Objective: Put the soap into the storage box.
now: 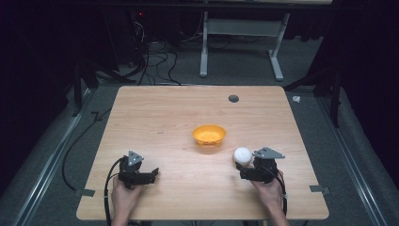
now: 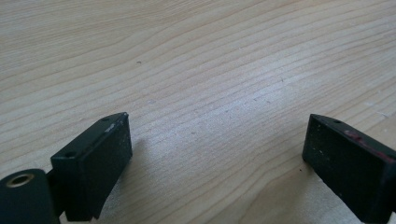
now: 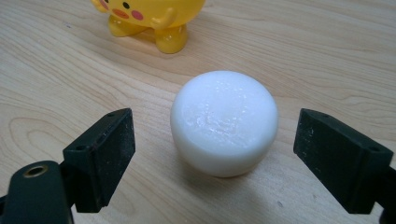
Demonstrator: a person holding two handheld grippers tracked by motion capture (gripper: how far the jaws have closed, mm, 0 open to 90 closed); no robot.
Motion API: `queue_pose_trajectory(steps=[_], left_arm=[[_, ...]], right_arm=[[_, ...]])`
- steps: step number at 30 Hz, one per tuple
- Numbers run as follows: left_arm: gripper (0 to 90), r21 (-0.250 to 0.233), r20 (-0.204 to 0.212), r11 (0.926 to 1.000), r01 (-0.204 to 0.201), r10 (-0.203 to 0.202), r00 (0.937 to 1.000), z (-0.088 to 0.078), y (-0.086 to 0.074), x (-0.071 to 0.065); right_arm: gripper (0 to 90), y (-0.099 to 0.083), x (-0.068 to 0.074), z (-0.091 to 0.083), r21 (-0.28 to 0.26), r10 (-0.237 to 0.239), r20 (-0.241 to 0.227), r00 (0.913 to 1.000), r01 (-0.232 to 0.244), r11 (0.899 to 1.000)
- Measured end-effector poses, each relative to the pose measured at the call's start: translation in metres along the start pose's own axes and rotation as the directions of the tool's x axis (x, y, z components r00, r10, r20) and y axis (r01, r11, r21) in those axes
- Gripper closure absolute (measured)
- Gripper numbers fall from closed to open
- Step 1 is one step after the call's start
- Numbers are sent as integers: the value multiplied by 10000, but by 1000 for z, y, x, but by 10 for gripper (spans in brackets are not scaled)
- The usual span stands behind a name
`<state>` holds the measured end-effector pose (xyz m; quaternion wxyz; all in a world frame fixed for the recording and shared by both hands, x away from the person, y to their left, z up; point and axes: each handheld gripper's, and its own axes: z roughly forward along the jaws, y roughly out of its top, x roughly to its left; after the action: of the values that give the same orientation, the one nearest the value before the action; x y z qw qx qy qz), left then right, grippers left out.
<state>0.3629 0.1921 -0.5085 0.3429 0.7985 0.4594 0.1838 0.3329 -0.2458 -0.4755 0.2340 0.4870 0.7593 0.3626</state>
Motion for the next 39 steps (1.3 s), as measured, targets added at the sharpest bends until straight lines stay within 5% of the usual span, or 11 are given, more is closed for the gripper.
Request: queue_pose_trajectory(steps=[19, 39], left_arm=[[86, 0, -8, 10000, -11, 11, 10000, 0, 0, 0], [86, -3, -5, 10000, -15, 15, 10000, 0, 0, 0]], right_arm=[[146, -1, 1, 32, 563, 177, 364, 9992, -198, 9982], [245, -3, 2, 37, 566, -37, 674, 9977, -2, 9984]])
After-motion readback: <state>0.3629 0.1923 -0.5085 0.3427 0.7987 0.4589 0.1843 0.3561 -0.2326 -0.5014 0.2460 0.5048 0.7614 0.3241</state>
